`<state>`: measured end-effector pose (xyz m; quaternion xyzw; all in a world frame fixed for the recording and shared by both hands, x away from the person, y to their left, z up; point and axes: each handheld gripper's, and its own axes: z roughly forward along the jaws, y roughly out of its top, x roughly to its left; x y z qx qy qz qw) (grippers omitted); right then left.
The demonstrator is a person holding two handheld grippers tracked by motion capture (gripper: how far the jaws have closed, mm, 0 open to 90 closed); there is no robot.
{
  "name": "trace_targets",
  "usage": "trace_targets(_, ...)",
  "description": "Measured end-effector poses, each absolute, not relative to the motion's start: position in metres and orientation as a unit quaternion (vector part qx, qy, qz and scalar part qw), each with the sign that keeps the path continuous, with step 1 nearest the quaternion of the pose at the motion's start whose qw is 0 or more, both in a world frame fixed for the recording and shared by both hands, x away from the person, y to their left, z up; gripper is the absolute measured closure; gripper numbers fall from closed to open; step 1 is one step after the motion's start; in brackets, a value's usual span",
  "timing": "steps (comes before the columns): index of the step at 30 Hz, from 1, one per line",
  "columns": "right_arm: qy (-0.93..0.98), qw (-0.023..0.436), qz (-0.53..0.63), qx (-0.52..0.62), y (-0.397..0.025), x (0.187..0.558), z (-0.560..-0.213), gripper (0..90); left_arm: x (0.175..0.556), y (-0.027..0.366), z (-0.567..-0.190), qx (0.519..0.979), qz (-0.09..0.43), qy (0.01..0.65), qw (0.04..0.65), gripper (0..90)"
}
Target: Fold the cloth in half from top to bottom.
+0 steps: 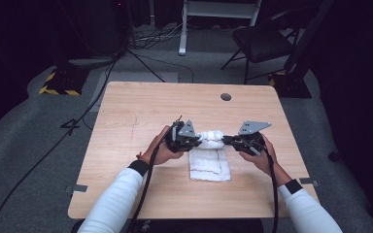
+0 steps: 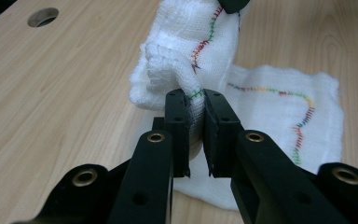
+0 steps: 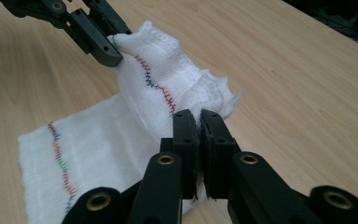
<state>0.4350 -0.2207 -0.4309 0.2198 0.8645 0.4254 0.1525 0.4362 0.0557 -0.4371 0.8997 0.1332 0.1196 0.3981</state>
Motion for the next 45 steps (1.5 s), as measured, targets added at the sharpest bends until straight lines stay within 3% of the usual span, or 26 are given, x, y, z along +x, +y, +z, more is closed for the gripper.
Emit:
trace_targets(14,0.894,0.124,0.4,0.16,-0.223,0.386,-0.442,84.2,0.385,0.049,-0.448,0.925,0.112,0.06,0.359,81.3)
trace_targets(30,0.92,0.093,0.349,0.152,-0.225,0.355,-0.48,81.1,0.357,0.053,-0.479,0.938,0.101,0.062,0.325,77.3)
trace_targets(45,0.908,0.154,0.337,0.195,-0.215,0.391,-0.486,83.0,0.408,0.048,-0.487,0.924,0.152,0.12,0.328,75.7)
